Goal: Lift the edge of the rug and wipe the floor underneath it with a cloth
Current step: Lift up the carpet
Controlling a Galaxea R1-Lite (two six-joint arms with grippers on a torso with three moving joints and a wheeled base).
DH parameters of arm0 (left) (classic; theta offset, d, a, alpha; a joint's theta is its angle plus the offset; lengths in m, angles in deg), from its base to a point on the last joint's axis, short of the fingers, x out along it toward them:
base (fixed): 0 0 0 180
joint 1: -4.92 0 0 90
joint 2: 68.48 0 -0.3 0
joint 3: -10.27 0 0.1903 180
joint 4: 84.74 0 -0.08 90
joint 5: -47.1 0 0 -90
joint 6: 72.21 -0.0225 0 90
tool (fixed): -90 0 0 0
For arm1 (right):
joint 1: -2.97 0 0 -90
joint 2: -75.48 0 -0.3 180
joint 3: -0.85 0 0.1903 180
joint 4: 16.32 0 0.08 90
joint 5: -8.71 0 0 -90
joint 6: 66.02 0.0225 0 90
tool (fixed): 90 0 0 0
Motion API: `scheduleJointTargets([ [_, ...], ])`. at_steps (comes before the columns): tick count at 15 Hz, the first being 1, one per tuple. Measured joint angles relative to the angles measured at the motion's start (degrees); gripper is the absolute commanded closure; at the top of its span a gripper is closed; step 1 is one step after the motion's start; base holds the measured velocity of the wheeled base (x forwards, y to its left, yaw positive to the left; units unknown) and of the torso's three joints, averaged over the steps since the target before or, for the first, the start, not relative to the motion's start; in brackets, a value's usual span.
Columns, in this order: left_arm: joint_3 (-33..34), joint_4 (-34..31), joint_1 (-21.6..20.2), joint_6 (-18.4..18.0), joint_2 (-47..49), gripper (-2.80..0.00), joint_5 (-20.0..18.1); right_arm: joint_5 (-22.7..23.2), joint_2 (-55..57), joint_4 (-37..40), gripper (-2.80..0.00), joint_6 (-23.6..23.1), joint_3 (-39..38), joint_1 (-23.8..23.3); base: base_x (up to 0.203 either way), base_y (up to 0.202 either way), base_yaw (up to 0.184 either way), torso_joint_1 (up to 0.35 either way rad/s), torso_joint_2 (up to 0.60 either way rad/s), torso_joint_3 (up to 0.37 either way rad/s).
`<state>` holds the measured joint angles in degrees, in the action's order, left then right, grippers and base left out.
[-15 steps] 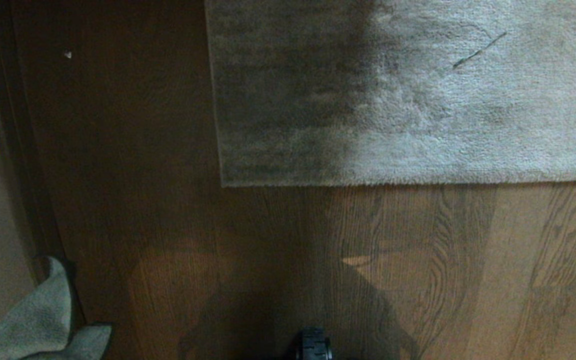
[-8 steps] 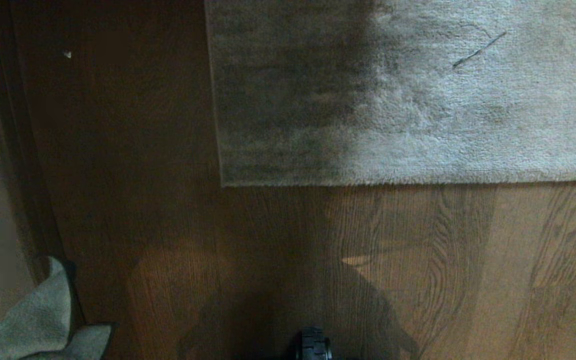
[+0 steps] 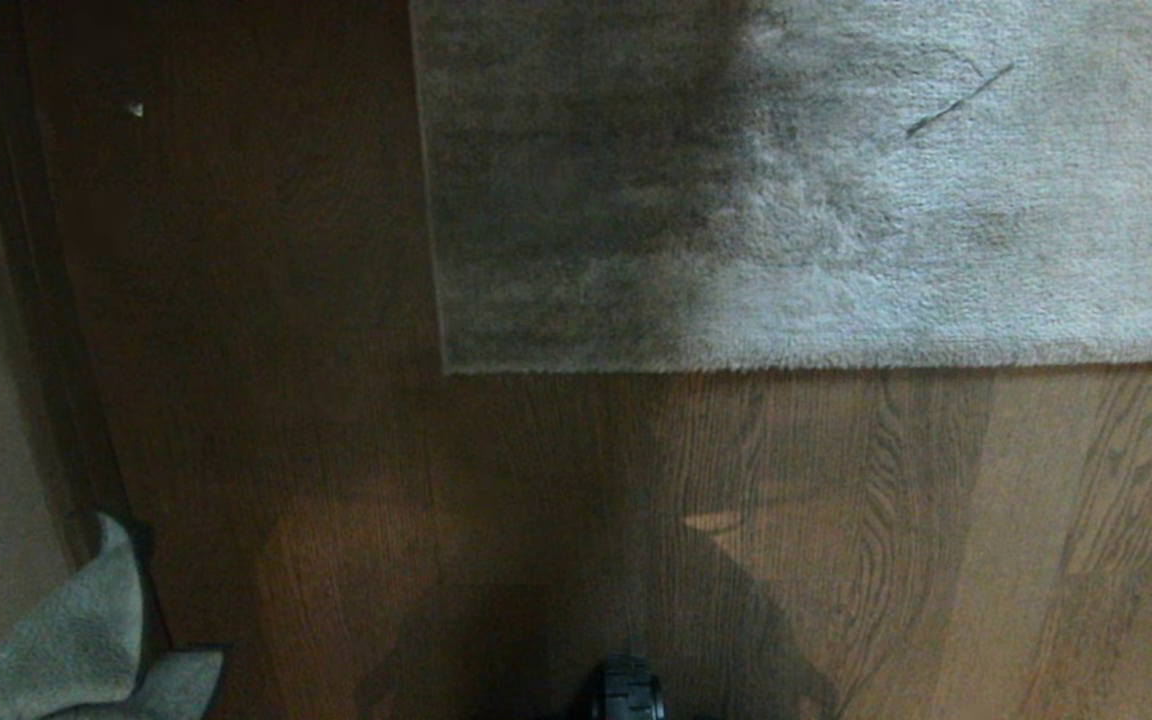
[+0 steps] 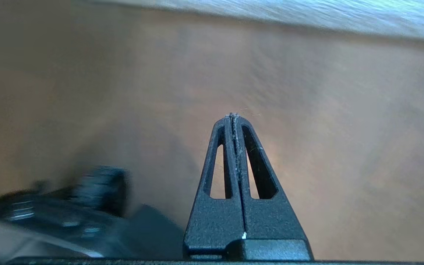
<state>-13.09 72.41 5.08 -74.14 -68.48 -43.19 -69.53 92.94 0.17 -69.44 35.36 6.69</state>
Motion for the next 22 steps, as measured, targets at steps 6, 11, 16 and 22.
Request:
scheduleJointTargets([
  [6, 0.0, 0.0, 0.02, 0.02, 0.0, 0.0, 0.0, 1.86, 21.3, -4.61, 0.0, 2.57, 7.83, 8.09, 0.0, 0.0, 0.0, 0.0, 0.0, 0.0],
  [11, 0.0, 0.0, 0.02, 0.0, 0.0, 0.0, 0.02, 1.88, 42.58, -18.82, 0.0, 5.93, 11.07, 16.07, 0.0, 0.0, 0.0, 0.0, 0.0, 0.0],
  [16, 0.0, 0.0, 0.02, 0.01, 0.0, 0.0, 0.05, 1.08, 62.52, -37.19, 0.0, 13.02, 12.99, 26.24, 0.0, 0.0, 0.0, 0.0, 0.0, 0.0],
  [22, 0.0, -0.05, 0.02, 0.02, 0.0, 0.0, 0.05, -7.9, 82.32, -58.2, 0.0, 22.22, 19.11, 32.68, 0.0, 0.0, 0.0, 0.0, 0.0, 0.0],
])
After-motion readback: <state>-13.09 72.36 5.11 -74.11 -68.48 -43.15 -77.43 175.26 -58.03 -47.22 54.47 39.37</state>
